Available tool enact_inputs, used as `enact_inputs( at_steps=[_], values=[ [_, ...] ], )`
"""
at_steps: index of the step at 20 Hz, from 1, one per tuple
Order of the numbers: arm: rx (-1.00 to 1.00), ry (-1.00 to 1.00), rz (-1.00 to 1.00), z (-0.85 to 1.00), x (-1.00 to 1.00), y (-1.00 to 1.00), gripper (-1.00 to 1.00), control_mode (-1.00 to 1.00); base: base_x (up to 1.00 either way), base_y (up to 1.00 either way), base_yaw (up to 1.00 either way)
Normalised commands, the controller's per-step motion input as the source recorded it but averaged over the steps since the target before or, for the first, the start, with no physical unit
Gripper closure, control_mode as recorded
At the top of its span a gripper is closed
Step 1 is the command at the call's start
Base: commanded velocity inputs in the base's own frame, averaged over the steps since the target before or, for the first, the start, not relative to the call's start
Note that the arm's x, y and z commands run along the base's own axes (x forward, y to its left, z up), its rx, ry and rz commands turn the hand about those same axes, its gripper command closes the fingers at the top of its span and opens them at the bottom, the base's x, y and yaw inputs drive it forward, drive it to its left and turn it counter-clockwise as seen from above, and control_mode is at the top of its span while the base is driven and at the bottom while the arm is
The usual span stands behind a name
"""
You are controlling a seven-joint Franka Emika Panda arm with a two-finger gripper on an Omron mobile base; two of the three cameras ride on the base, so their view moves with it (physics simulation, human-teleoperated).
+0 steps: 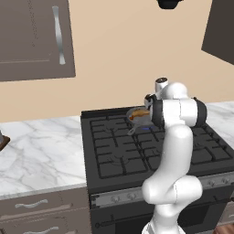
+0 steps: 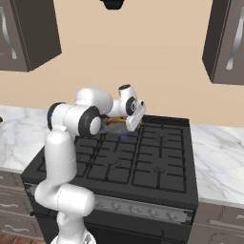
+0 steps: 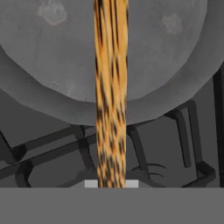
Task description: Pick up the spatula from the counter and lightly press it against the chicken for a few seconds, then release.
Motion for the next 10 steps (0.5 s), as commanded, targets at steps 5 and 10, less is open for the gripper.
enact_inputs(
  at_steps=[5,10],
  values=[
    [0.00,0.00,0.03,-0.08,0.25,0.00,1.00,-1.00,0.00,0.00,0.00],
    [0.00,0.00,0.03,-0.10,0.24,0.00,1.00,-1.00,0.00,0.00,0.00]
  ],
)
